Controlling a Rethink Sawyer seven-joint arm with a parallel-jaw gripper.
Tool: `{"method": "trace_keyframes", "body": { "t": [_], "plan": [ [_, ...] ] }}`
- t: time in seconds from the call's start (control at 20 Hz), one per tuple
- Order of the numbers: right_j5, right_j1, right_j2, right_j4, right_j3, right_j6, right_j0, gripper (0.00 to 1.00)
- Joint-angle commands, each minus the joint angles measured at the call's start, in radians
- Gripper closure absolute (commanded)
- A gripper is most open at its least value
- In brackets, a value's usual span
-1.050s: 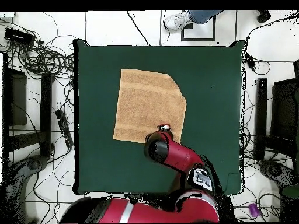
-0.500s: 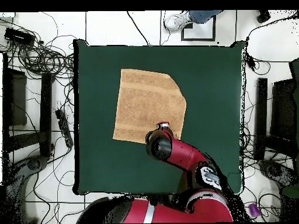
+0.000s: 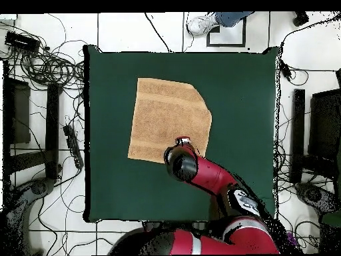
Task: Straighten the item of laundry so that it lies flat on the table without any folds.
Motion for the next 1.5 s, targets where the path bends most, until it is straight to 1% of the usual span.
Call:
{"method": "trace_keyframes", "body": {
  "t": [0.05,0.2,0.4,0.5,0.65,0.75,0.85,0.9,1.0,1.05,1.15,1.25,1.5],
  "plan": [
    [0.145,-0.002,0.272,0.065,0.076,0.112,-0.04,1.0],
    [0.166,-0.013,0.321,0.06,0.102,0.101,-0.087,1.0],
    [0.177,-0.029,0.368,0.058,0.134,0.102,-0.125,1.0],
    [0.179,-0.03,0.369,0.065,0.139,0.111,-0.121,1.0],
    [0.183,-0.035,0.34,0.073,0.135,0.124,-0.093,1.0],
    [0.215,-0.038,0.324,0.072,0.127,0.113,-0.088,1.0],
    [0.305,-0.043,0.251,0.069,0.093,0.096,-0.048,1.0],
    [0.37,-0.041,0.182,0.057,0.058,0.086,-0.005,1.0],
    [0.443,0.003,0.044,0.034,-0.022,0.09,0.083,1.0],
    [0.47,0.033,-0.007,0.029,-0.055,0.102,0.116,1.0],
    [0.487,0.103,-0.117,0.017,-0.121,0.136,0.194,1.0],
    [0.481,0.151,-0.172,0.016,-0.151,0.164,0.228,1.0],
    [0.42,0.233,-0.201,0.024,-0.188,0.152,0.216,1.0]
  ]
}}
